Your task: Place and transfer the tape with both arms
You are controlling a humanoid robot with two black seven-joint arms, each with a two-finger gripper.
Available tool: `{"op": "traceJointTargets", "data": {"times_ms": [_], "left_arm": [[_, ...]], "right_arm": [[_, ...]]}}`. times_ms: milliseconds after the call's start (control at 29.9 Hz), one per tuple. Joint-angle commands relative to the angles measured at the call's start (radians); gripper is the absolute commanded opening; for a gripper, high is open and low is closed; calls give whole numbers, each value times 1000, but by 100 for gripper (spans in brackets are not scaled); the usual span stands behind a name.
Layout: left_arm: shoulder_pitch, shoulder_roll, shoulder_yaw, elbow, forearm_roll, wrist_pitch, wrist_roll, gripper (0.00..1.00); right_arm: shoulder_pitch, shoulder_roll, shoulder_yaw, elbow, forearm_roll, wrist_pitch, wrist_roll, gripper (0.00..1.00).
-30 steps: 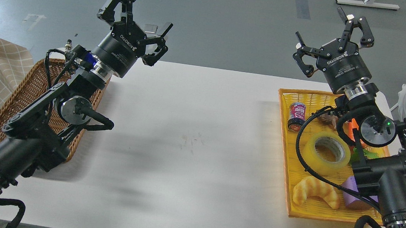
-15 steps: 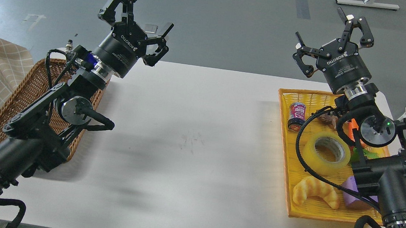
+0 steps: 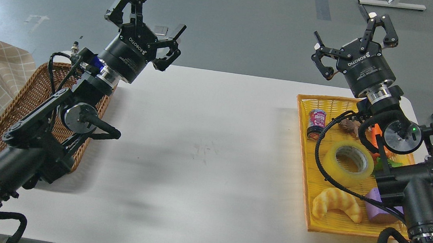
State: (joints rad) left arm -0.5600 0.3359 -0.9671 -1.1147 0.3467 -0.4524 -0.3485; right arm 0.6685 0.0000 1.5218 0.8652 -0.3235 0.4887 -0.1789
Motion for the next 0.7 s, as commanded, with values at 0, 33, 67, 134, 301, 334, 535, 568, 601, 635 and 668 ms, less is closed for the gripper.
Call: {"op": "traceJointTargets", "data": {"times_ms": [0, 33, 67, 134, 301, 334, 535, 568, 601, 635, 668], "left_arm": [[0, 0, -1, 1, -1, 0, 0, 98], [0, 2, -1, 1, -2, 0, 0, 98], [0, 2, -1, 1, -2, 0, 0, 98], [-1, 3, -1, 1, -2, 0, 0, 98], [-1, 3, -2, 1, -2, 0, 0, 98], [-1, 3, -2, 1, -2, 0, 0, 98], [-3, 5, -2, 1, -2, 0, -1, 98], [-3, 5, -2, 1, -2, 0, -1, 98], [-3, 6, -2, 1, -2, 0, -1, 98], [-3, 6, -2, 1, -2, 0, -1, 98], [-3, 6, -2, 0, -2, 0, -1, 98]], "right_arm": [[3, 0, -25, 3, -2, 0, 1, 100], [8, 0, -47, 3, -3, 0, 2, 100], [10, 0, -57, 3, -3, 0, 2, 100], [11, 0, -77, 3, -5, 0, 2, 100], [13, 0, -120, 3, -20, 0, 2, 100], [13, 0, -132, 3, -26, 0, 1, 100], [28, -64, -305, 18, -68, 0, 1, 100], [29, -77, -322, 20, -66, 0, 1, 100], [37, -99, -357, 26, -68, 0, 1, 100], [42, -112, -376, 31, -71, 0, 1, 100], [48, -139, -415, 41, -71, 0, 1, 100]]}}
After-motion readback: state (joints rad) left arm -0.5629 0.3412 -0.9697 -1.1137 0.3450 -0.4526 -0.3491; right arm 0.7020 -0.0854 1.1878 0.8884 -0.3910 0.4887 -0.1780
